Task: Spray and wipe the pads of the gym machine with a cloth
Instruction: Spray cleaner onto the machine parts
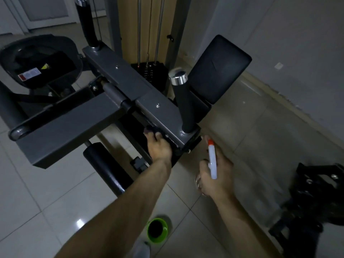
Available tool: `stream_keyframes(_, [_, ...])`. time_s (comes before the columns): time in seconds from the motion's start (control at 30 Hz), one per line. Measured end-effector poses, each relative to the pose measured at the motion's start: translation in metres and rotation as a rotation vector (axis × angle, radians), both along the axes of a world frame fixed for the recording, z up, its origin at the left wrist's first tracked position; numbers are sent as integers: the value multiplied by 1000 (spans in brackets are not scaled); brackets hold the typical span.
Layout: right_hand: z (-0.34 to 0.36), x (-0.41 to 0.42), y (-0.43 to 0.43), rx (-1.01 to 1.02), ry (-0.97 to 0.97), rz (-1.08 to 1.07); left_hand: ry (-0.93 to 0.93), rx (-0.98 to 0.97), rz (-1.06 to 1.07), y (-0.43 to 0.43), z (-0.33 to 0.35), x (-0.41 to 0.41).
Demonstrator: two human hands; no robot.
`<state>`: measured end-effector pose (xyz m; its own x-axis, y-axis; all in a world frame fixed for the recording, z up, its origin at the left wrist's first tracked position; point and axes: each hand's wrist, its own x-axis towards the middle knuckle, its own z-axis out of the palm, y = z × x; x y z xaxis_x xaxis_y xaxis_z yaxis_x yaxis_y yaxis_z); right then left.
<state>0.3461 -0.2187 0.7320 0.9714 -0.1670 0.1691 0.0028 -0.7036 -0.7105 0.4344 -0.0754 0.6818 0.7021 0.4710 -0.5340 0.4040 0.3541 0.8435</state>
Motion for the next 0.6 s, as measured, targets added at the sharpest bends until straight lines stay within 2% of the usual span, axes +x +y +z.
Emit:
stream_keyframes(0.07, [-4, -16, -12, -48, -48, -22, 19, -80, 61, -9, 13, -8])
stream_keyframes(0.1, [-9, -22, -18, -95, -77, -35, 54, -187, 102, -20, 17, -14])
stream_keyframes(0.2, [-32, -36, -35, -124, -36, -148, 194, -695, 256, -46, 20, -26])
stream_keyframes(0.27, [-45, -46, -47, -144, 16, -132, 178, -987, 299, -47, 24, -23])
stream_keyframes(0.3, [-48, -52, -53, -133, 25, -109, 170, -1069, 327, -46, 24, -21])
stream_keyframes(0.4, [-35, -66, -57, 13, 68, -72, 223, -1217, 403, -49, 20, -16])
stream_keyframes(0.47, [-24, -72, -52, 18, 114, -24, 268, -1256, 430, -44, 25, -17])
stream_keyframes(0.6, [-21, -73, -37, 79, 162, -80, 325, -1089, 377, -11, 62, -23])
